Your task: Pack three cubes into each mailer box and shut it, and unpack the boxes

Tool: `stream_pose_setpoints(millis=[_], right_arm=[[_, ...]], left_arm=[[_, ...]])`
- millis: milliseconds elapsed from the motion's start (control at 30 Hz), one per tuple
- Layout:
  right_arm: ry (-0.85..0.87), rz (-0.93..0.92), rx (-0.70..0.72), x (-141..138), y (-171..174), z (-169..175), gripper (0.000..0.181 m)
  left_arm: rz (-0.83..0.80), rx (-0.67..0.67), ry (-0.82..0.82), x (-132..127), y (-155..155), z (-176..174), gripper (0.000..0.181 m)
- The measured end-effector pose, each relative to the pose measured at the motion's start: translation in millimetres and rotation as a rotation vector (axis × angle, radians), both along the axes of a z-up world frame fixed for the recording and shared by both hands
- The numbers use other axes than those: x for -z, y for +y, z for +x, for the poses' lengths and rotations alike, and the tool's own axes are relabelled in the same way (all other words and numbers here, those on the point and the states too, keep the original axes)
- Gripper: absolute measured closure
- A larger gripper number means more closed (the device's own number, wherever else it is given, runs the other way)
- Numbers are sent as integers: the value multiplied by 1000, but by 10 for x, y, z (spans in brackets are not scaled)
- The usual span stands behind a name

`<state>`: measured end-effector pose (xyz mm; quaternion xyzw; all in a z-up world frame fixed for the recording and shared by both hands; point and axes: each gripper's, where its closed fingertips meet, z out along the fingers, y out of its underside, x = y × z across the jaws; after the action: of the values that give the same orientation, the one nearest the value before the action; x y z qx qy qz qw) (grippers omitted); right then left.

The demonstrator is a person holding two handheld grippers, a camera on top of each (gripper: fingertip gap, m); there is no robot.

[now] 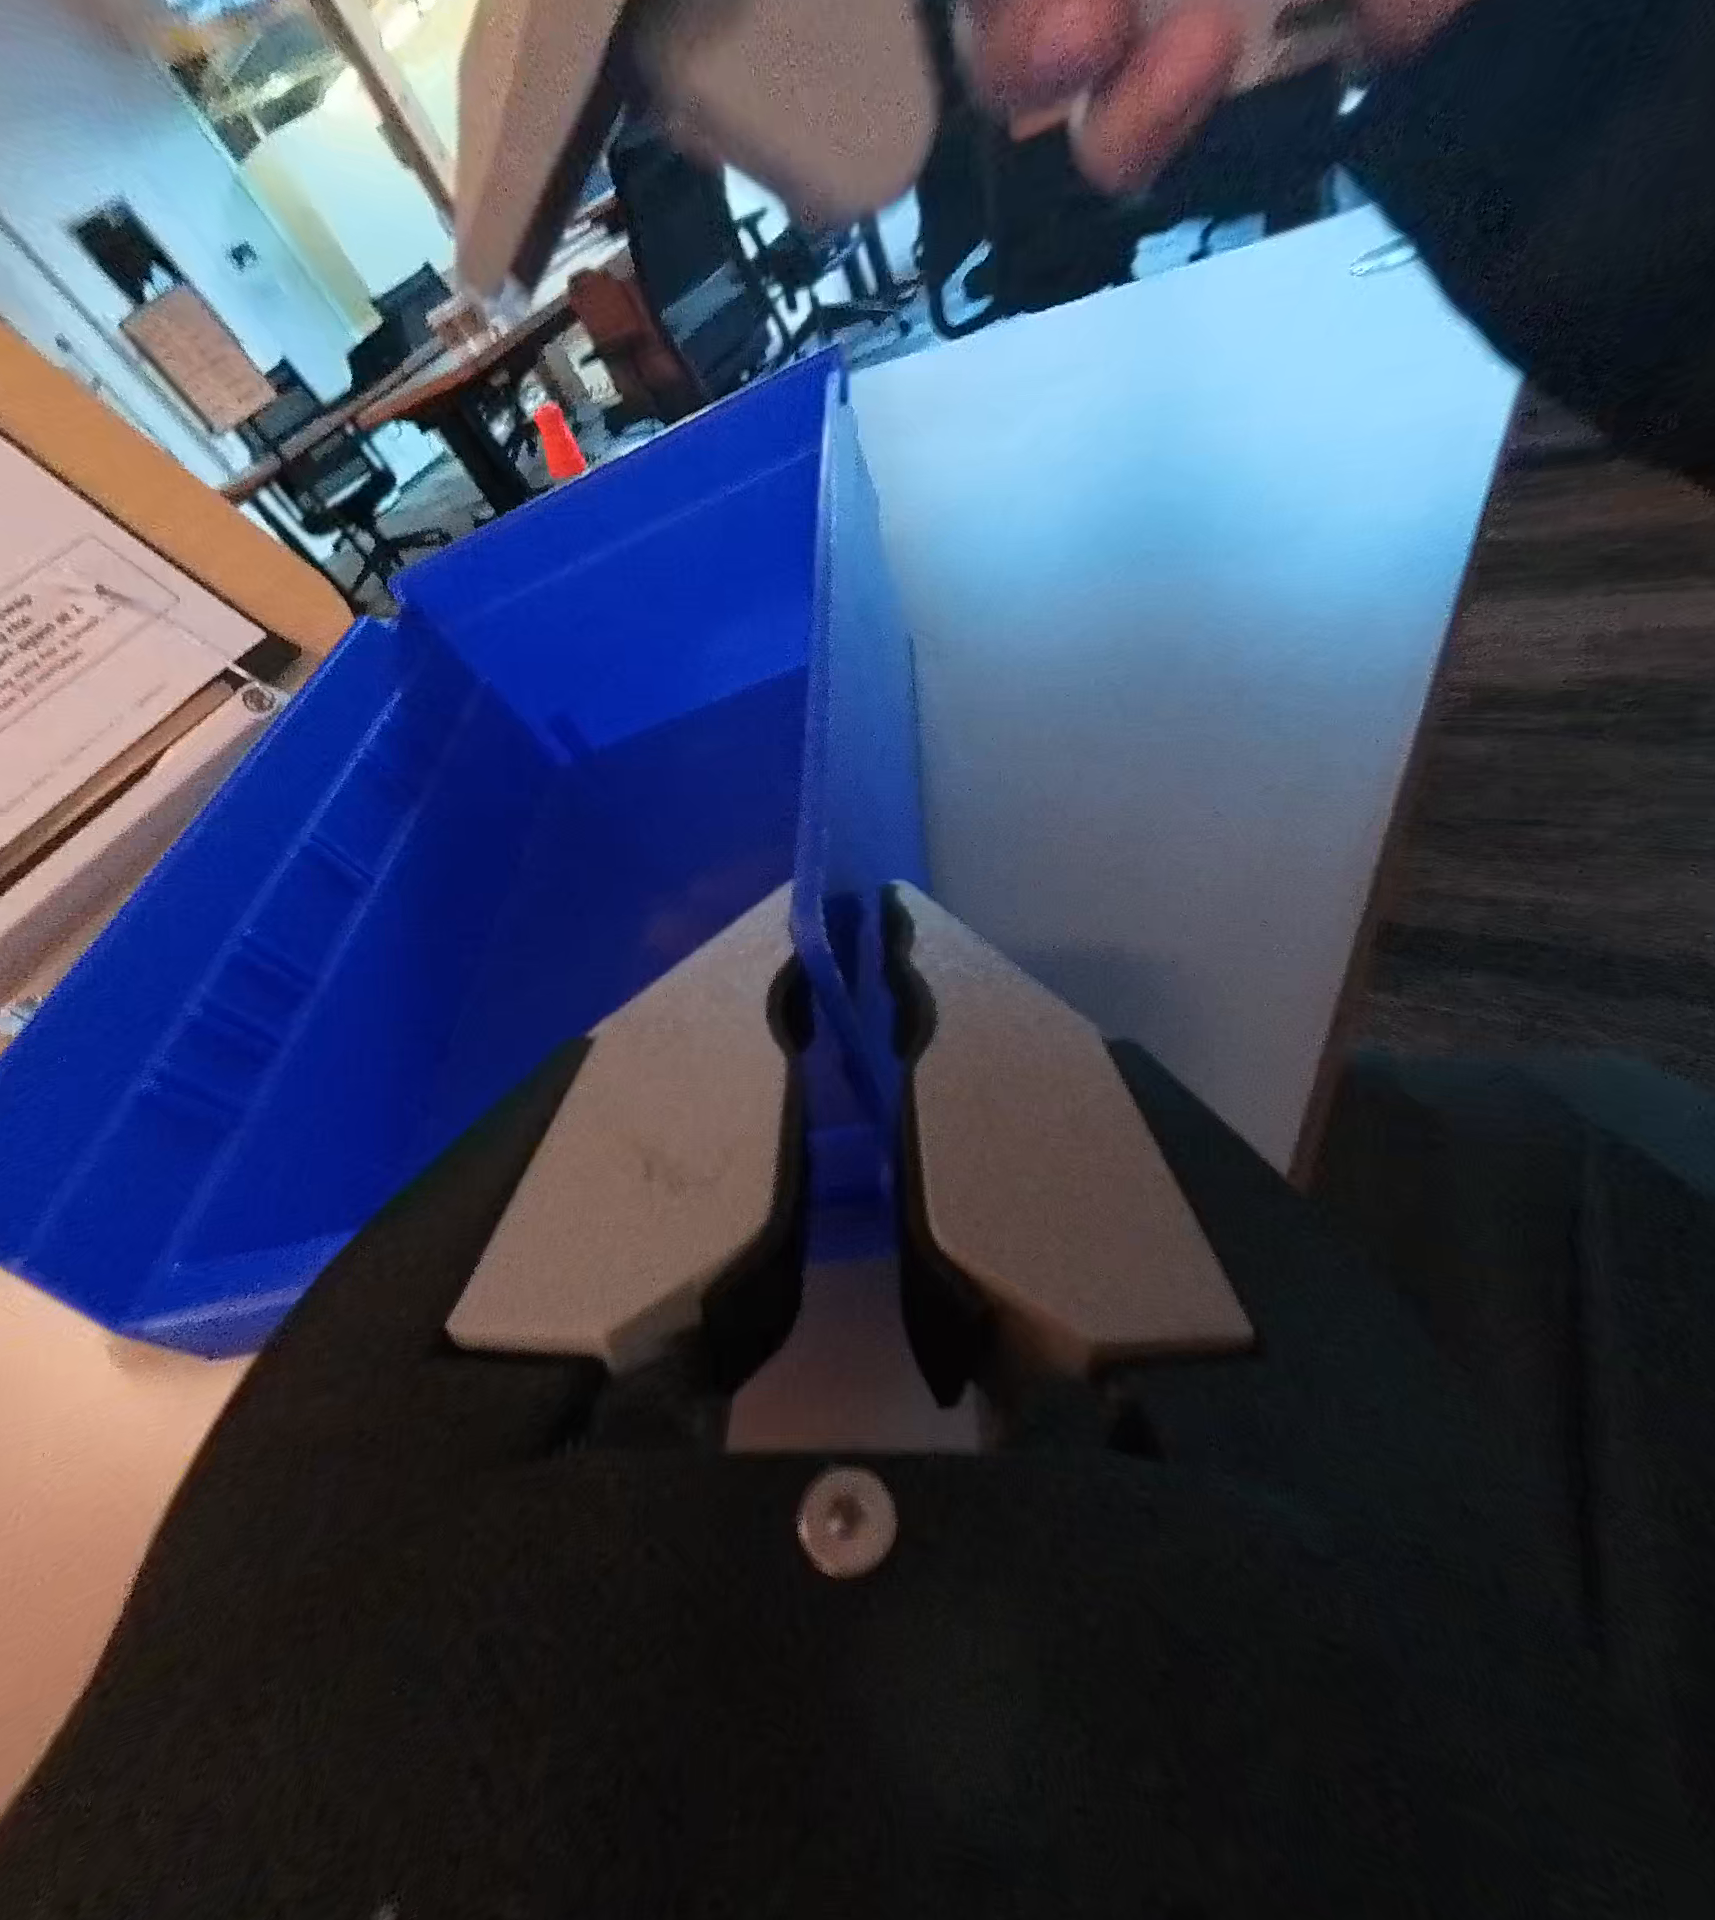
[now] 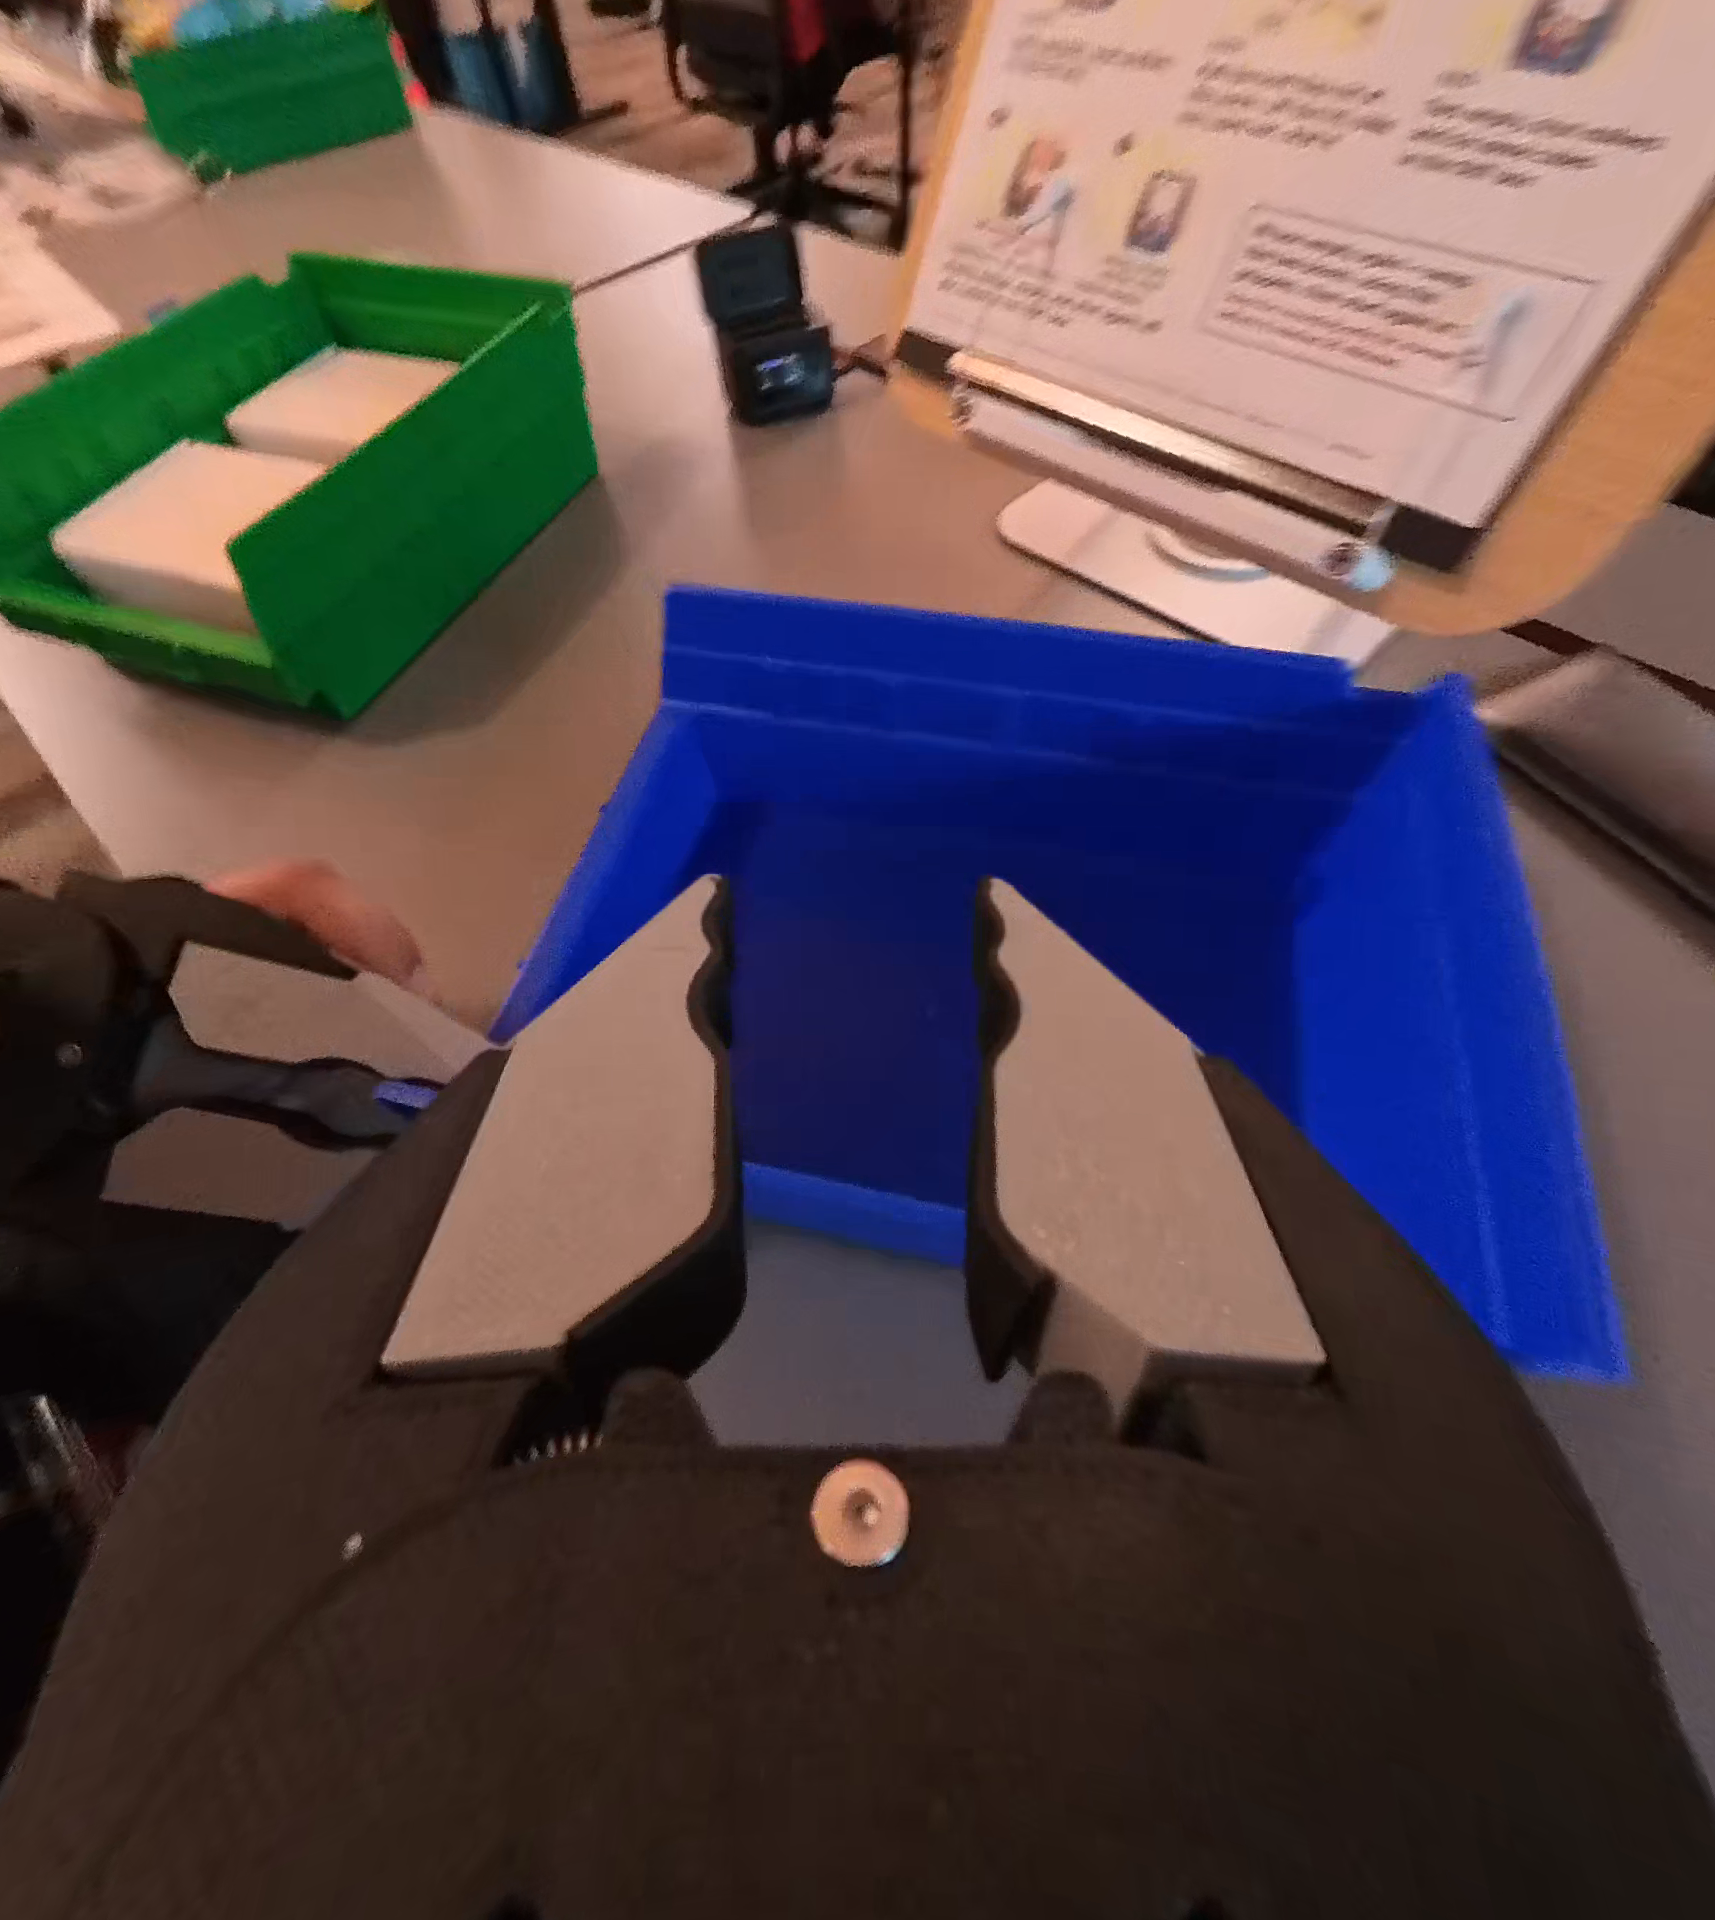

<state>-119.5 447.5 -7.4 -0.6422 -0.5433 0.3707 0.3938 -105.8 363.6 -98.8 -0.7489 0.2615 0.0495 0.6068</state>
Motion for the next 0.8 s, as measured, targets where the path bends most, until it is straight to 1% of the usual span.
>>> stream_pose_setpoints(millis=[67,133,167,200,233,300,333,367,400,467,533,600,667,700,767,800], right_arm=[[-45,14,-86,104,-233,-171,135],[-85,23,-204,195,-540,-310,138],[-111,37,-247,243,-665,-361,141],[-145,60,-269,300,-755,-400,144],[-176,83,-279,347,-820,-438,147],[-193,116,-300,381,-968,-538,151],[-194,123,-321,395,-1066,-591,153],[-209,132,-346,435,-1168,-636,153],[-237,152,-365,499,-1256,-674,153],[-323,222,-373,681,-1339,-728,154],[-463,298,-351,916,-1288,-692,160],[-594,326,-340,1108,-1204,-577,149],[-643,306,-352,1180,-1156,-473,145],[-672,296,-337,1193,-1085,-401,138],[-750,308,-265,1207,-827,-169,123],[-789,312,-223,1205,-677,-6,121]], left_arm=[[-2,54,-28,-58,-110,30,149],[-4,97,-53,-193,-252,-42,150],[17,109,-52,-327,-313,-121,150],[72,100,-52,-531,-370,-237,150],[155,102,-61,-782,-453,-336,152],[328,101,-109,-1246,-666,-537,173],[380,74,-136,-1393,-746,-672,181],[401,28,-156,-1465,-788,-830,181],[387,-29,-163,-1458,-788,-998,181],[312,-124,-145,-1317,-745,-1282,178],[231,-191,-127,-1157,-706,-1476,162],[190,-239,-94,-1063,-694,-1616,158],[185,-288,-61,-1029,-696,-1755,158],[179,-304,-50,-1013,-702,-1814,158],[166,-333,-21,-986,-728,-1932,157],[160,-351,-4,-973,-746,-2000,156]])
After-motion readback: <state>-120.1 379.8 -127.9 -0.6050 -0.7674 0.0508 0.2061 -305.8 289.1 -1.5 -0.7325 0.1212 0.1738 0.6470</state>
